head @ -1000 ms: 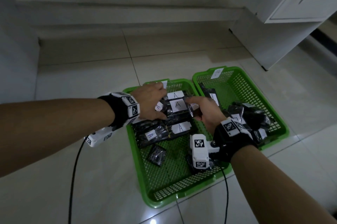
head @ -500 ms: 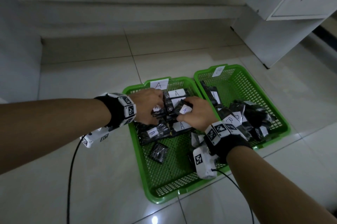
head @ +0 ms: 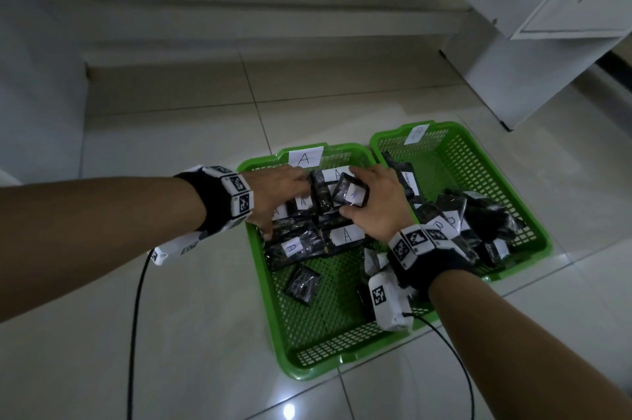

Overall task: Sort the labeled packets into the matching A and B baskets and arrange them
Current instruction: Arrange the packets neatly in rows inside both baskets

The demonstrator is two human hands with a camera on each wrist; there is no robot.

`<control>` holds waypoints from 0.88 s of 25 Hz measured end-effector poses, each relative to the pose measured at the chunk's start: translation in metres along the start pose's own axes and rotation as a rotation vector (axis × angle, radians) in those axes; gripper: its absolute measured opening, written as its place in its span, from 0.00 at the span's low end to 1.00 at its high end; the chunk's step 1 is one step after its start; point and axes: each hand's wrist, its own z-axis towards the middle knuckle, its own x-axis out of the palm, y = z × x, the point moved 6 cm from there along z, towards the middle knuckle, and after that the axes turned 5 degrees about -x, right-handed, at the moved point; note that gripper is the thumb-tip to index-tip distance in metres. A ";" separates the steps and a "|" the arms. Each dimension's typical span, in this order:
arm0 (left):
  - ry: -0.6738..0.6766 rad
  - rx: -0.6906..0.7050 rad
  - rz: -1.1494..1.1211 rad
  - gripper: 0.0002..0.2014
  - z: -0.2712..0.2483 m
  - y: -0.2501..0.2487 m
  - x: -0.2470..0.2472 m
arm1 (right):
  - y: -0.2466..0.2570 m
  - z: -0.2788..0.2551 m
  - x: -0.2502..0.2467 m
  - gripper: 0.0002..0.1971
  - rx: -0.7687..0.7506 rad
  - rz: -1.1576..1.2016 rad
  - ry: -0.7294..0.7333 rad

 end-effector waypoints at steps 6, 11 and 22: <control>-0.221 -0.028 -0.145 0.29 0.000 0.009 -0.009 | -0.010 -0.003 -0.012 0.33 -0.012 0.087 -0.054; -0.311 -0.147 -0.192 0.14 0.009 0.016 -0.018 | -0.013 -0.010 -0.018 0.32 -0.016 0.090 -0.055; -0.276 -0.004 -0.154 0.04 0.006 -0.009 -0.015 | -0.015 -0.034 0.003 0.33 0.002 -0.125 0.307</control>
